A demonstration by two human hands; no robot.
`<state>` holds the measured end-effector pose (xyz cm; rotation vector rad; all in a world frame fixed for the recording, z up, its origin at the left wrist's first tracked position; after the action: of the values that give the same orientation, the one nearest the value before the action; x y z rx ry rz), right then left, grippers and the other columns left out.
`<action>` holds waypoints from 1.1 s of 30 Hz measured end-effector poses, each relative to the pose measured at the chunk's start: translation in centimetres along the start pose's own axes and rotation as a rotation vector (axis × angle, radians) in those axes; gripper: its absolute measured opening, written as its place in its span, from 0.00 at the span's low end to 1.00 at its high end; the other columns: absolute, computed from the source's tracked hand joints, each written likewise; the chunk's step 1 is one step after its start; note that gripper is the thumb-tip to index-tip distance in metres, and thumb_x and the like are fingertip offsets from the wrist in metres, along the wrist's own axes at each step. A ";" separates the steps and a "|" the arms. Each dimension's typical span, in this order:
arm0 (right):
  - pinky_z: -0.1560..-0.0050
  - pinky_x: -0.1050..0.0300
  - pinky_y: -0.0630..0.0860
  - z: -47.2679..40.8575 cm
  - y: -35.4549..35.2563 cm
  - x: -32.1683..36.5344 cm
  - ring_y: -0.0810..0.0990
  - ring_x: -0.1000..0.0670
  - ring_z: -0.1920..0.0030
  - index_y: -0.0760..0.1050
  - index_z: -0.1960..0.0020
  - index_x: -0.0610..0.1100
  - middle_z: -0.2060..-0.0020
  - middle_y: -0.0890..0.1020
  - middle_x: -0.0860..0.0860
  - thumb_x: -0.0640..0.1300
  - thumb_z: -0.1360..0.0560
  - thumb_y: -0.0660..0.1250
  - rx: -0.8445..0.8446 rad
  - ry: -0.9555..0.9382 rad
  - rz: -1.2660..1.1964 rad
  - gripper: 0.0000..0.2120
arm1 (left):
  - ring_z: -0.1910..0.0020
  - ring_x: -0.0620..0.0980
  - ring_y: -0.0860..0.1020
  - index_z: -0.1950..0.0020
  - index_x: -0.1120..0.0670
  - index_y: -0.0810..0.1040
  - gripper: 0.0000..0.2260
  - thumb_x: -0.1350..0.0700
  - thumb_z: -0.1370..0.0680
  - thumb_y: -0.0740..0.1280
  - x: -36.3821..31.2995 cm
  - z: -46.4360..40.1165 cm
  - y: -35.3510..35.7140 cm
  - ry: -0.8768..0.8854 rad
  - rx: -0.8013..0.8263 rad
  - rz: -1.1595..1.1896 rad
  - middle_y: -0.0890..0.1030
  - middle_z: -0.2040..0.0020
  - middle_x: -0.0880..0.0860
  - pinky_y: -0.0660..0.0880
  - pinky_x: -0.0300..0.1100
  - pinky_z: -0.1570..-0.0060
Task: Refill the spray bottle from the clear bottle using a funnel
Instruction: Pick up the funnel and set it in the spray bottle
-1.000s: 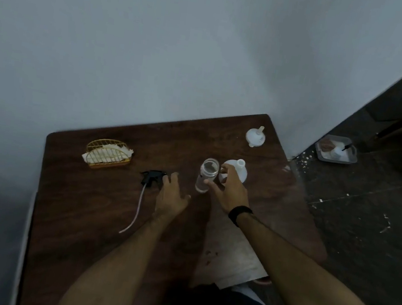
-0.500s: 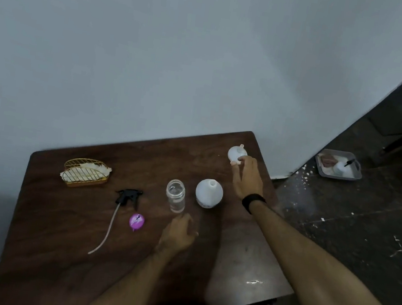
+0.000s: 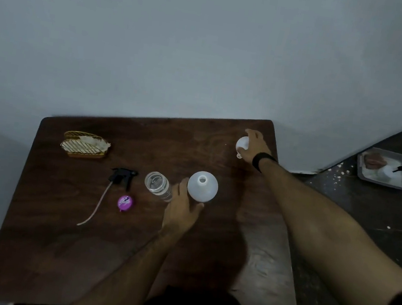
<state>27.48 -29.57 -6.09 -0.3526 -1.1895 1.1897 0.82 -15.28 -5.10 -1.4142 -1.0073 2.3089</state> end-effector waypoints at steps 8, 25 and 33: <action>0.46 0.52 0.77 1.1 2.2 -0.5 0.77 0.43 0.46 0.80 0.52 0.42 0.45 0.77 0.43 0.33 0.26 0.66 -0.178 -0.015 -0.093 0.07 | 0.24 0.50 0.64 0.22 0.46 0.62 0.33 0.48 0.25 0.70 -0.1 -2.3 0.2 0.057 0.031 -0.111 0.64 0.22 0.49 0.70 0.51 0.33; 0.63 0.62 0.81 10.7 6.2 1.9 0.81 0.49 0.53 0.75 0.43 0.35 0.50 0.80 0.42 0.35 0.23 0.68 -0.035 0.519 -2.009 0.10 | 0.33 0.52 0.72 0.24 0.51 0.65 0.36 0.48 0.29 0.76 -0.4 -2.4 -0.8 0.066 0.028 0.110 0.70 0.29 0.51 0.75 0.53 0.36; 0.45 0.54 0.79 14.1 6.0 4.3 0.82 0.48 0.48 0.75 0.34 0.41 0.42 0.81 0.42 0.41 0.23 0.67 0.115 0.166 -1.635 0.17 | 0.31 0.51 0.73 0.23 0.49 0.64 0.32 0.41 0.25 0.67 -4.7 -2.4 -1.7 0.060 -0.023 0.460 0.74 0.28 0.51 0.71 0.51 0.32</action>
<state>11.96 -28.45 -2.66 0.5653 -0.8240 -0.2167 4.98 -15.52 -1.41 -1.8755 -0.7525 2.5436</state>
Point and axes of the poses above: each hand's wrist, its own z-axis away from the middle knuckle, its own y-axis out of the palm, x = y × z, the point moved 3 cm from there along -z, towards the middle knuckle
